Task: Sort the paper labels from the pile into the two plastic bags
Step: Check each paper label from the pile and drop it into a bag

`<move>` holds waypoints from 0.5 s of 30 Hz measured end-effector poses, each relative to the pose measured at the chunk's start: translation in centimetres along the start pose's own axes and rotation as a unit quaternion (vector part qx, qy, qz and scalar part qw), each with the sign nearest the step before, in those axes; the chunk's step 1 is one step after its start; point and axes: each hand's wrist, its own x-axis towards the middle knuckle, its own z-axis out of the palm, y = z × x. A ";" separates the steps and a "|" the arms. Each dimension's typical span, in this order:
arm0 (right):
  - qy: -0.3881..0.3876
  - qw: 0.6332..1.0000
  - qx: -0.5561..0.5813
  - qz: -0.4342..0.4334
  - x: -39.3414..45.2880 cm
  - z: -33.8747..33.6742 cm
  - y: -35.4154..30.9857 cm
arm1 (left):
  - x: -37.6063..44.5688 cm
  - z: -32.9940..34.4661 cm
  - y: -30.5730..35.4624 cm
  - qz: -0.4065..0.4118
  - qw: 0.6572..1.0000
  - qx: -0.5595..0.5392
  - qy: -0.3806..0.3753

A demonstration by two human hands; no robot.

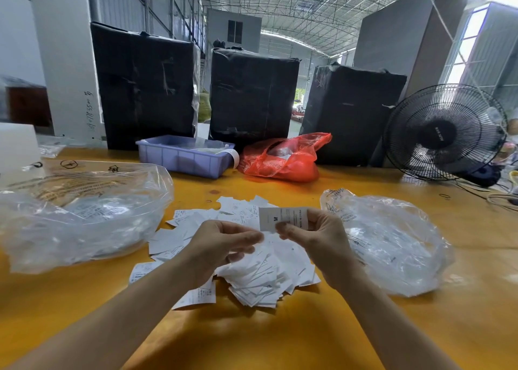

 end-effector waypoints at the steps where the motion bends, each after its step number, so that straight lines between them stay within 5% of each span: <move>1: 0.003 1.000 -0.007 -0.003 0.0 0.0 0.0 | 0.0 0.0 0.0 -0.001 1.000 -0.001 -0.002; 15: 0.009 1.000 -0.026 -0.014 0.1 -0.1 0.3 | 0.0 -0.1 0.0 -0.018 0.999 -0.025 -0.010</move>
